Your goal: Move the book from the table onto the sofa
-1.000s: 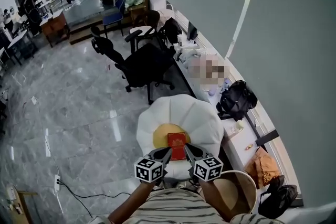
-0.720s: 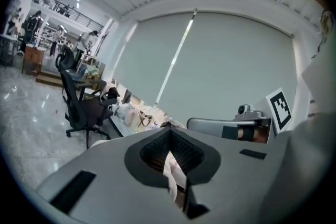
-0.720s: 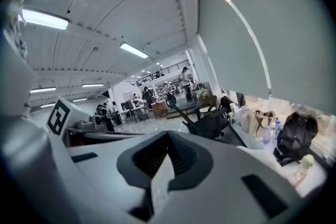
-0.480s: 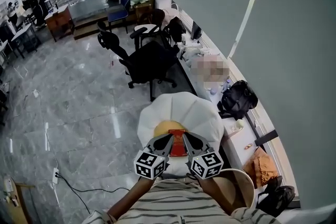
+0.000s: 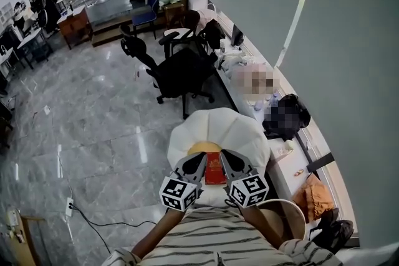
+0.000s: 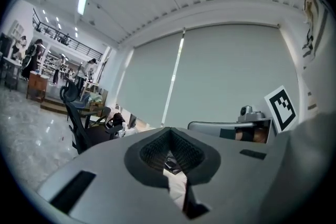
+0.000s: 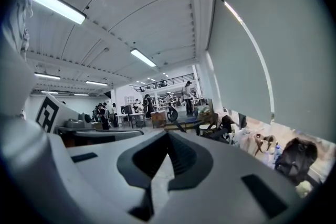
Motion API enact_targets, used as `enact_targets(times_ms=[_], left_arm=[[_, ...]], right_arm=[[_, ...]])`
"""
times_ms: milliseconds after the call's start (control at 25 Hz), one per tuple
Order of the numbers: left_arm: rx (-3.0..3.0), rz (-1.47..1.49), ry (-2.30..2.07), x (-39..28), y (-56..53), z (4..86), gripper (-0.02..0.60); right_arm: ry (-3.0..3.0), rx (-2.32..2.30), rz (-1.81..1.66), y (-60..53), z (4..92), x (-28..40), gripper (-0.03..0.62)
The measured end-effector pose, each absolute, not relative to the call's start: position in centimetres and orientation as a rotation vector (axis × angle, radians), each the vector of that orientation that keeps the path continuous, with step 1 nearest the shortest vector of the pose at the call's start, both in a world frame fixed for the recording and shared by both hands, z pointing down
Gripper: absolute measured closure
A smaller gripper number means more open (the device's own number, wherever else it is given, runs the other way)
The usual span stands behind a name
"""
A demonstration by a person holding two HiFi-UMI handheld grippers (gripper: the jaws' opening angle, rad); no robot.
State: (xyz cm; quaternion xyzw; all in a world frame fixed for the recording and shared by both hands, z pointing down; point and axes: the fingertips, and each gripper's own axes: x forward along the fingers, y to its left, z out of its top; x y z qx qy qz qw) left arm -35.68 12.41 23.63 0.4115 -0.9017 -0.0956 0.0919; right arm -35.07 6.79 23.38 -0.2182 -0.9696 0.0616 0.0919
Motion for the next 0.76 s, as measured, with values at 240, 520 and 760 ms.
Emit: enact_targets(times_ms=[240, 520, 760], left_arm=[[1.222, -0.273, -2.684, -36.4, 12.2, 23.7, 0.577], [1.189, -0.287, -2.675, -36.9, 12.3, 24.5, 0.577], [1.191, -0.287, -2.706, -38.1, 12.3, 23.7, 0.577]], right_arm=[[-2.893, -0.655, 0.191, 6.5, 23.4, -36.0, 0.58], [-2.886, -0.655, 0.194, 6.4, 24.0, -36.2, 0.58], [-2.913, -0.654, 0.179, 5.9, 23.2, -37.4, 0.582]])
